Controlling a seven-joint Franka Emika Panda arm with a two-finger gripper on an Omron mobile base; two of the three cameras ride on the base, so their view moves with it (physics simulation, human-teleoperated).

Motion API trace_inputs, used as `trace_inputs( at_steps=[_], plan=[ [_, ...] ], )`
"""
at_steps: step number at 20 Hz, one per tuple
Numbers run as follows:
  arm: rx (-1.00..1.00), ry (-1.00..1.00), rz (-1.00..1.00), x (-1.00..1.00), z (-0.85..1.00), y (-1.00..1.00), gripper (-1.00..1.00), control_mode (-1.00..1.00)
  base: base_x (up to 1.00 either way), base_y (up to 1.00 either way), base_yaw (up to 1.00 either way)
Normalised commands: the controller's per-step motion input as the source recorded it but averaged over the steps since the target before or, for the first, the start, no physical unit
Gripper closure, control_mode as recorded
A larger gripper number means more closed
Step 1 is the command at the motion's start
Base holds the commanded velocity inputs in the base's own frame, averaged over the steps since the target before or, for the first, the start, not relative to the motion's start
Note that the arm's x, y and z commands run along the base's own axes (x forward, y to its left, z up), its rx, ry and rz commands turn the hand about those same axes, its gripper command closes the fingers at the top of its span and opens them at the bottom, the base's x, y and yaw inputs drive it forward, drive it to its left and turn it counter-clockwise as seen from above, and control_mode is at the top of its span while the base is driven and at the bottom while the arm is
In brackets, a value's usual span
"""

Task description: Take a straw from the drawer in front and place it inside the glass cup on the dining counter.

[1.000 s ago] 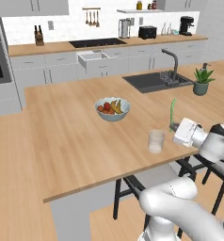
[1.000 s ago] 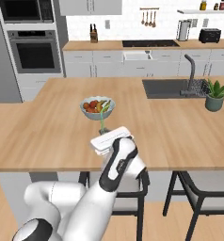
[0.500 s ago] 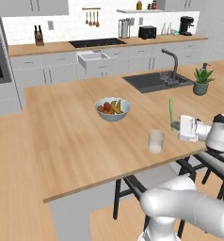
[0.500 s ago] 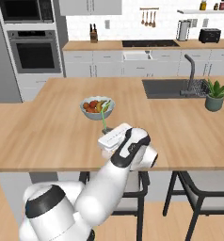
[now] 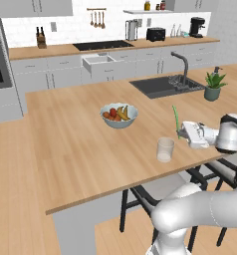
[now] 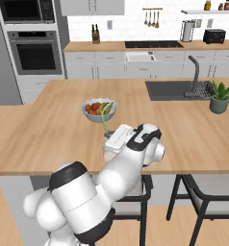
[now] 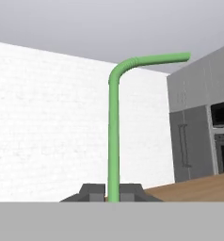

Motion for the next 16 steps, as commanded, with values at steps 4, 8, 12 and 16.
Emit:
trace_inputs(
  at_steps=[4,8,12,16],
  plan=[
    [0.0,0.0,0.2,0.05,0.0,0.02,1.0,-1.0,0.0,0.0,0.0],
    [0.0,0.0,0.17,0.01,-0.04,0.17,1.0,-1.0,0.0,0.0,0.0],
    [0.0,0.0,0.15,0.08,-0.05,0.13,1.0,-1.0,0.0,0.0,0.0],
    [0.0,0.0,0.15,0.02,-0.11,0.0,1.0,-1.0,0.0,0.0,0.0]
  ],
)
